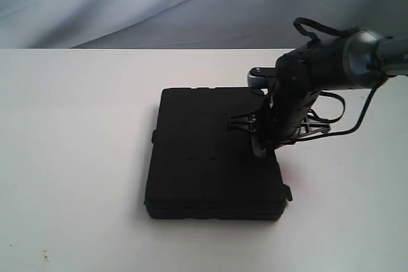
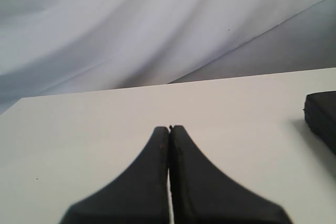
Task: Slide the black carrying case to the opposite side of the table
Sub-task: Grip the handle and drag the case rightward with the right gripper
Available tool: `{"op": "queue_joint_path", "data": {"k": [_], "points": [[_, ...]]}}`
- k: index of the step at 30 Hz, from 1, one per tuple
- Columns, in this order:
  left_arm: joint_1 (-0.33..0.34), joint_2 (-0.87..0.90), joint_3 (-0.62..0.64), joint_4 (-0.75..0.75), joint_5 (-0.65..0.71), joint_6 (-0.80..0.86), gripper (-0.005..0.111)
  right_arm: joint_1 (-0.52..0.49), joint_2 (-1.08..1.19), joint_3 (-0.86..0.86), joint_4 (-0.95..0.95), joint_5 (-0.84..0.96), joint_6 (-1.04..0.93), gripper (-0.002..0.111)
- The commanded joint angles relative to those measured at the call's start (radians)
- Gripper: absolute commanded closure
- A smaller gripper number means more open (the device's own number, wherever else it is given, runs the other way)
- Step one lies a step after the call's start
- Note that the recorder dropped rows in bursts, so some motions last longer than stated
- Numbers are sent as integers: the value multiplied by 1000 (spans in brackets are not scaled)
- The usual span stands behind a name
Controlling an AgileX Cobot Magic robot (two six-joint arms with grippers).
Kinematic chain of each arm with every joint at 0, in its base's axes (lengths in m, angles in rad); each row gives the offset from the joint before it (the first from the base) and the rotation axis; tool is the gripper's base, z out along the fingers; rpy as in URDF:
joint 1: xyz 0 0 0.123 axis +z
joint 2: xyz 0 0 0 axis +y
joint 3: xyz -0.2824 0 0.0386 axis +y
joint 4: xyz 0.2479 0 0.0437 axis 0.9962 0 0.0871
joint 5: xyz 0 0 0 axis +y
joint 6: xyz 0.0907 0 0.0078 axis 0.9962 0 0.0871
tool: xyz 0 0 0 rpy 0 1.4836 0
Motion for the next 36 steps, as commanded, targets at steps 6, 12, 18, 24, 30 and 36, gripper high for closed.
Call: {"op": "queue_joint_path", "data": {"k": [6,12,18,24,30,36], "points": [[0,-4,4,-14,-7,-1,107,-105,-44,102,-78,3,-42,108],[0,-4,4,-14,-7,-1,107,-169,-99,168,-96,-45,-57,108],[0,-4,4,-14,-7,-1,107,-209,-139,184,-96,-21,-147,108],[0,-4,4,-14,-7,-1,107,-215,-139,184,-96,-15,-162,108],[0,-4,4,-14,-7,-1,107,-227,-141,184,-93,-8,-166,108],[0,-4,4,-14,-7,-1,107,-243,-142,184,-93,-7,-166,108]]}}
